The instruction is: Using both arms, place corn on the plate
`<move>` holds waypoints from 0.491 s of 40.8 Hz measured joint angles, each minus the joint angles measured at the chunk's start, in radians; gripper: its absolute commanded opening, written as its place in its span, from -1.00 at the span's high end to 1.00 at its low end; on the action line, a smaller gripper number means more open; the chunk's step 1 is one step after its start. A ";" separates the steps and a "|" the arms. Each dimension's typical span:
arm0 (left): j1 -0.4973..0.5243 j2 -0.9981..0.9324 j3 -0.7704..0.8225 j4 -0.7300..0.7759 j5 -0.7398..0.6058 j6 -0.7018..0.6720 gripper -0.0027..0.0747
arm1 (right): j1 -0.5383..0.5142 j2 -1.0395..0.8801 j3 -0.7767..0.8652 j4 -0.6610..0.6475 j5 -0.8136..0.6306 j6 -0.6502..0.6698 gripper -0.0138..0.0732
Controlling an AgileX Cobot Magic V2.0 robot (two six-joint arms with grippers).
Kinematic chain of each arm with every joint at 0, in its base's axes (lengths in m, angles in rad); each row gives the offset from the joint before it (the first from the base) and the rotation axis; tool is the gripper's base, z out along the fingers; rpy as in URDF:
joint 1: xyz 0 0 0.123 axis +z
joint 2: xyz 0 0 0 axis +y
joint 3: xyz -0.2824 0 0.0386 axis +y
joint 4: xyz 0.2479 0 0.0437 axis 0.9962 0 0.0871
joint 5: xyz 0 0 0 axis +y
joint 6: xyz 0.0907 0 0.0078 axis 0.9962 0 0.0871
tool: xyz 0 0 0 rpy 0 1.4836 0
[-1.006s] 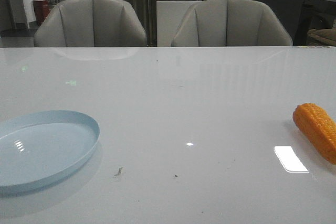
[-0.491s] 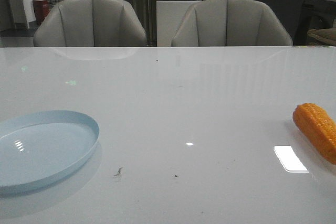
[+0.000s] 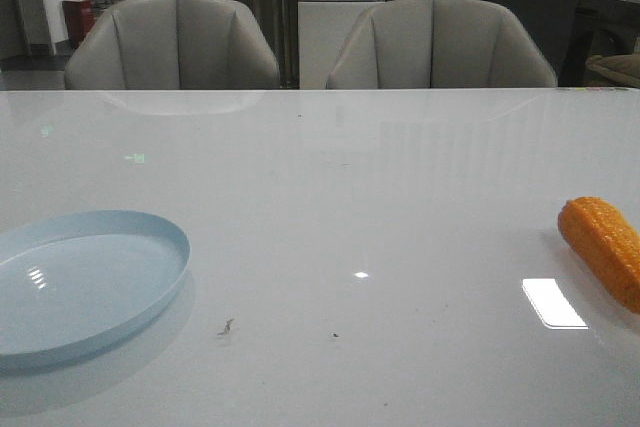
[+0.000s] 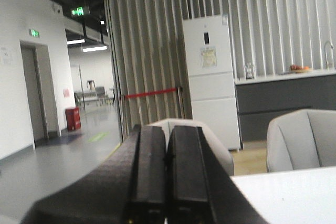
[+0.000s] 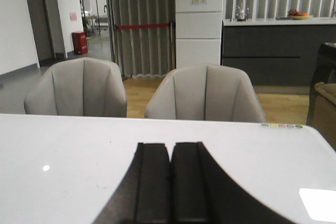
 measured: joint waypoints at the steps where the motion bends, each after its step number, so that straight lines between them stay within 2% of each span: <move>1: 0.000 0.028 -0.020 0.000 0.009 0.000 0.68 | 0.000 0.030 -0.015 0.000 0.002 0.000 0.55; 12: 0.000 0.276 -0.060 0.000 0.090 0.000 0.68 | 0.000 0.288 -0.037 0.000 0.043 0.000 0.55; 20: 0.000 0.355 -0.060 -0.007 0.243 0.000 0.68 | 0.000 0.391 -0.037 0.000 0.158 0.000 0.55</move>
